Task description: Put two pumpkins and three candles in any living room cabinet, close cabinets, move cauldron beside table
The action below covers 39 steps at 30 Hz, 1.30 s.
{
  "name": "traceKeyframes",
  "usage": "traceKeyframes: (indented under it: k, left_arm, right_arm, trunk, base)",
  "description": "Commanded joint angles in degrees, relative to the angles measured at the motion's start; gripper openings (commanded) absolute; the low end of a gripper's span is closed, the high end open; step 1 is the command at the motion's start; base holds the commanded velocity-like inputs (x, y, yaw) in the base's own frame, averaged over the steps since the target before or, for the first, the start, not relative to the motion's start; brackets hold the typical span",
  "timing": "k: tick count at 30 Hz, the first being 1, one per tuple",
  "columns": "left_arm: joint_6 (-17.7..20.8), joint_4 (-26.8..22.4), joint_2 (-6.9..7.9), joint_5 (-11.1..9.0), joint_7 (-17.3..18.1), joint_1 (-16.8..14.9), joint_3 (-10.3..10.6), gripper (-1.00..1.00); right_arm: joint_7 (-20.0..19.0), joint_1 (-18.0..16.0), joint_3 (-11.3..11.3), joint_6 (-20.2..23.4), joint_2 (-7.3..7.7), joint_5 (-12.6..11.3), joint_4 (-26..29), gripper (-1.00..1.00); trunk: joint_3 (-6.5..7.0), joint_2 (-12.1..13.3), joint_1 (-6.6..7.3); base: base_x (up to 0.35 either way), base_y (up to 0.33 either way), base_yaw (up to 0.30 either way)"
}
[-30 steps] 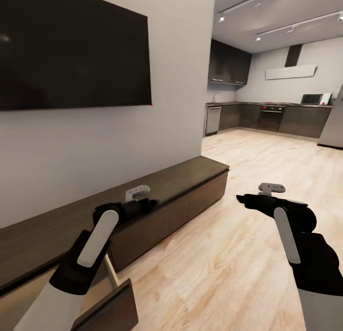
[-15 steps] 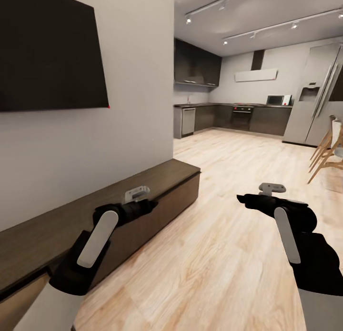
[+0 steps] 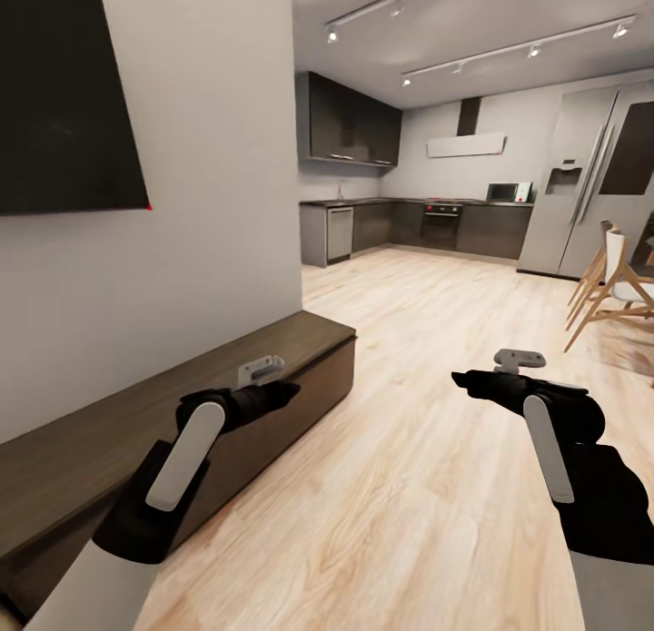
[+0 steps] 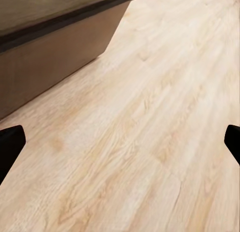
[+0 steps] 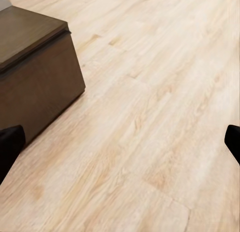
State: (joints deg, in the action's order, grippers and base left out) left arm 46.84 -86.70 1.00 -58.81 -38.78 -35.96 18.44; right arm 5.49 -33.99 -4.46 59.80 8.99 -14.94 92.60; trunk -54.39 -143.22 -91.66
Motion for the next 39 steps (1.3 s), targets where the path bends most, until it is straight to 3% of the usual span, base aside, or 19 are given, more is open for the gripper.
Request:
traceKeyframes:
  k: [1,14,39]
  left_arm:
    - [0.00,-0.06,0.12,-0.58,-0.60,-0.01,0.10,1.00]
    - [0.00,-0.03,0.64,-0.82,-0.55,0.36,0.10,1.00]
    - [0.00,0.11,0.65,-1.15,-0.20,0.62,0.10,1.00]
  right_arm:
    - [0.58,-0.03,0.03,0.20,0.03,-0.61,0.04,1.00]
    - [0.58,-0.08,-0.42,0.20,-0.41,-0.54,0.04,1.00]
    - [0.58,-0.17,-0.55,0.20,-0.51,-0.53,0.04,1.00]
  trunk:
    - [-0.06,-0.03,-0.02]
    - [-0.06,-0.03,-0.02]
    - [-0.06,-0.03,-0.02]
  base:
    - [0.307,-0.146,-0.006]
    - [0.317,-0.125,-0.014]
    - [0.334,0.001,-0.193]
